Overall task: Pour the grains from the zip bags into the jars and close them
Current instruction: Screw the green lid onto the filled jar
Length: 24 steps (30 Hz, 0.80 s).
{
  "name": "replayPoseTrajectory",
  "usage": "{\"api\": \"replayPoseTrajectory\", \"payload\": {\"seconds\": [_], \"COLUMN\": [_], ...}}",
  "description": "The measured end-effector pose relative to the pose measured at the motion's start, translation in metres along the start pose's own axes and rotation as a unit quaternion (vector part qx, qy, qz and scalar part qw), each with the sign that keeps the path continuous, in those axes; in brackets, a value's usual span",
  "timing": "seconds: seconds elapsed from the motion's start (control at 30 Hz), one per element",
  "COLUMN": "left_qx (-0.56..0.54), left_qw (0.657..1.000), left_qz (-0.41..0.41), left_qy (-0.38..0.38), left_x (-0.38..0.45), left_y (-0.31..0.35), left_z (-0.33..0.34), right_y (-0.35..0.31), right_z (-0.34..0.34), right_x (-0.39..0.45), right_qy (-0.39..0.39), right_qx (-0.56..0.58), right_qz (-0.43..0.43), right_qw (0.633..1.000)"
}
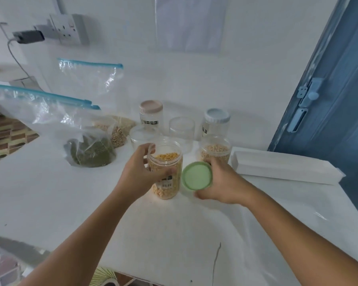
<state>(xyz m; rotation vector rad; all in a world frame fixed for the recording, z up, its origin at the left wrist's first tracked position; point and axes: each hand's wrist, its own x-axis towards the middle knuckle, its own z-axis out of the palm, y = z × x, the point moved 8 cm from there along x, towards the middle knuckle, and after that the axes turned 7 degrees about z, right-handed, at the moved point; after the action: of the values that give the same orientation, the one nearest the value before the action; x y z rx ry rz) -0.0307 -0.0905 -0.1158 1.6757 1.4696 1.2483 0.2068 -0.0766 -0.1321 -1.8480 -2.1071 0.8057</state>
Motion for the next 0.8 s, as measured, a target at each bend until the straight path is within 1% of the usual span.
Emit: {"api": "replayPoseTrajectory", "payload": {"seconds": [0.1,0.2,0.27,0.33,0.4,0.5,0.63,0.8], "left_qx": [-0.009,-0.006,-0.028,-0.052,-0.074,-0.075,-0.083,-0.091], "left_qw": [0.999,0.997,0.996,0.994,0.993,0.993,0.991,0.991], "left_qz": [0.012,0.028,0.031,0.034,0.036,0.044,0.042,0.036], "left_qy": [-0.036,-0.067,-0.081,-0.084,-0.082,-0.082,-0.092,-0.091], "left_x": [0.006,0.015,0.018,0.021,0.024,0.029,0.031,0.033], "left_y": [-0.001,0.001,0.0,-0.003,-0.009,-0.015,-0.02,-0.021], "left_z": [0.001,0.002,0.005,0.007,0.008,0.008,0.009,0.014], "right_y": [-0.026,-0.054,-0.073,-0.089,-0.104,-0.117,-0.118,-0.12], "right_z": [-0.024,-0.035,-0.036,-0.032,-0.027,-0.022,-0.024,-0.031], "right_x": [-0.002,0.004,0.012,0.02,0.026,0.034,0.041,0.046], "right_qy": [0.022,0.018,0.023,0.03,0.027,0.034,0.034,0.011], "right_qx": [0.018,0.112,0.148,0.13,0.085,0.018,-0.003,-0.043], "right_qz": [-0.027,-0.045,-0.062,-0.076,-0.091,-0.102,-0.092,-0.085], "right_qw": [0.999,0.992,0.987,0.988,0.992,0.994,0.995,0.995]}}
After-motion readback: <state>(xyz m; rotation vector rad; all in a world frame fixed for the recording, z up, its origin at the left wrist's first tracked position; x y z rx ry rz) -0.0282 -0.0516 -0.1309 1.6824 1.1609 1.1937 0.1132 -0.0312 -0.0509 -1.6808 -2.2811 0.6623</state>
